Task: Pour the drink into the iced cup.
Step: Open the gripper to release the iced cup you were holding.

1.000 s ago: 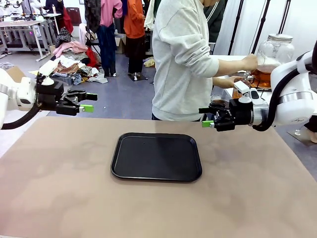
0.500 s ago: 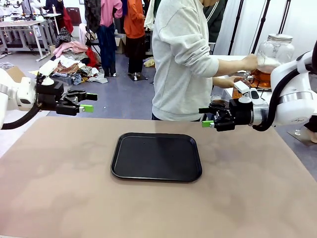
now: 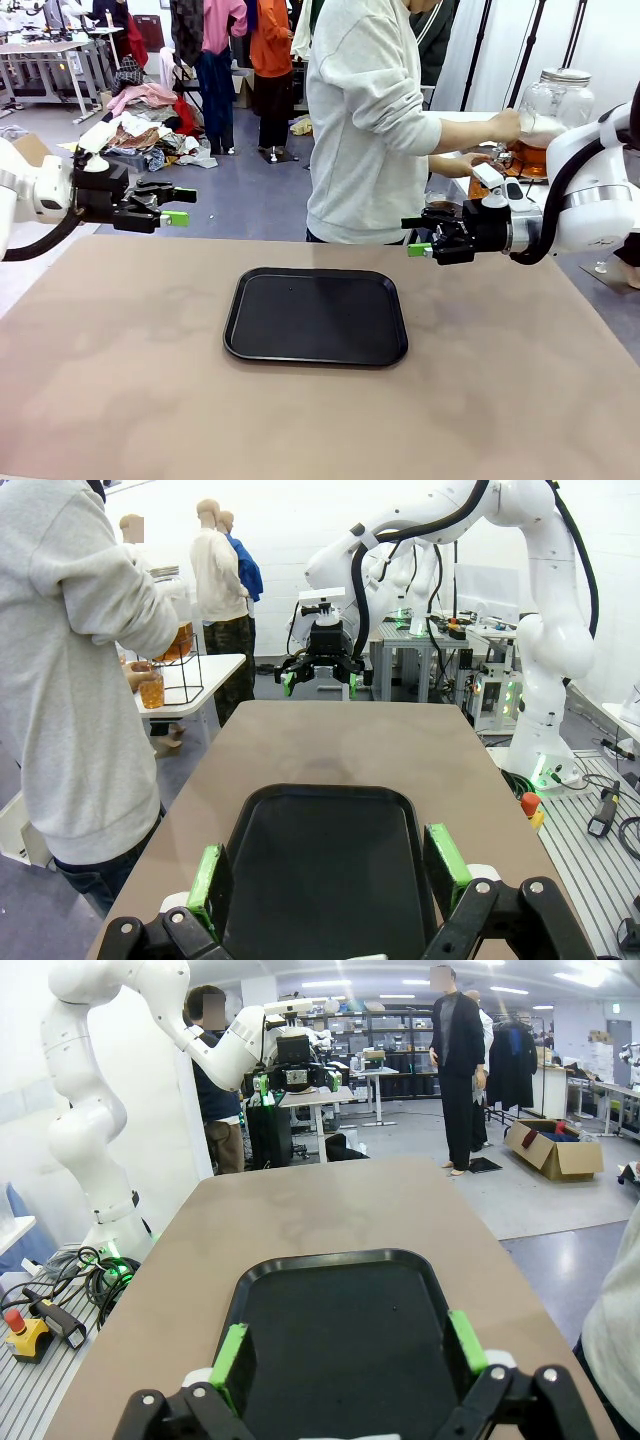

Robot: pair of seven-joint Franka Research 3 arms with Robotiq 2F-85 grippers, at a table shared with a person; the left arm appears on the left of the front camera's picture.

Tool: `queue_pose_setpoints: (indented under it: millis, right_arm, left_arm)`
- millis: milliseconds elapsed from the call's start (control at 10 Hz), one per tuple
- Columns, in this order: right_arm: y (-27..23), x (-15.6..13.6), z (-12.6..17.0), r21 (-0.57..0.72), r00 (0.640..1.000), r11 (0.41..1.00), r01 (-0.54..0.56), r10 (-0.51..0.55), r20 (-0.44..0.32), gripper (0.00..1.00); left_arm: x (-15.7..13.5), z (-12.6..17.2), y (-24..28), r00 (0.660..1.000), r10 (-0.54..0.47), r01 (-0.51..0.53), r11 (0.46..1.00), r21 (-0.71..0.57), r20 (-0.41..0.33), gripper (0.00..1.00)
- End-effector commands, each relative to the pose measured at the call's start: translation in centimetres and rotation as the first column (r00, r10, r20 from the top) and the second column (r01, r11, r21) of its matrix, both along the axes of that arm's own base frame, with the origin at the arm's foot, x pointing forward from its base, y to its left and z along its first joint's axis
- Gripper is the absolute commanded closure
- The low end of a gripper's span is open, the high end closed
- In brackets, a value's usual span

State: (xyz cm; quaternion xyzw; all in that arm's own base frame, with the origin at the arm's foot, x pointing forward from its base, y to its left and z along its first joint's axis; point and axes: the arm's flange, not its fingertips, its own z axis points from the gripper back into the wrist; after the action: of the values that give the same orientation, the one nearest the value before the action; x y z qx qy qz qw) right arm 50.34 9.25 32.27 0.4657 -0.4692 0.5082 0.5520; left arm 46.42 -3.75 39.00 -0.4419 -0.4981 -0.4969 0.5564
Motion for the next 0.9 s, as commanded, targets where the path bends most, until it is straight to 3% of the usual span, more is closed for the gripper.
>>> queue_pose_setpoints:
  millis: [0,800]
  right_arm:
    - [0.02,0.2,0.24,0.003,1.0,1.0,0.003,-0.003,0.004,0.0]
    - [0.02,0.2,0.24,0.003,1.0,1.0,0.003,-0.003,0.004,0.0]
  left_arm:
    - [-0.08,0.19,-0.03,1.0,0.0,0.0,1.0,0.001,0.004,0.0]
    - [-0.08,0.19,-0.03,1.0,0.0,0.0,1.0,0.001,0.004,0.0]
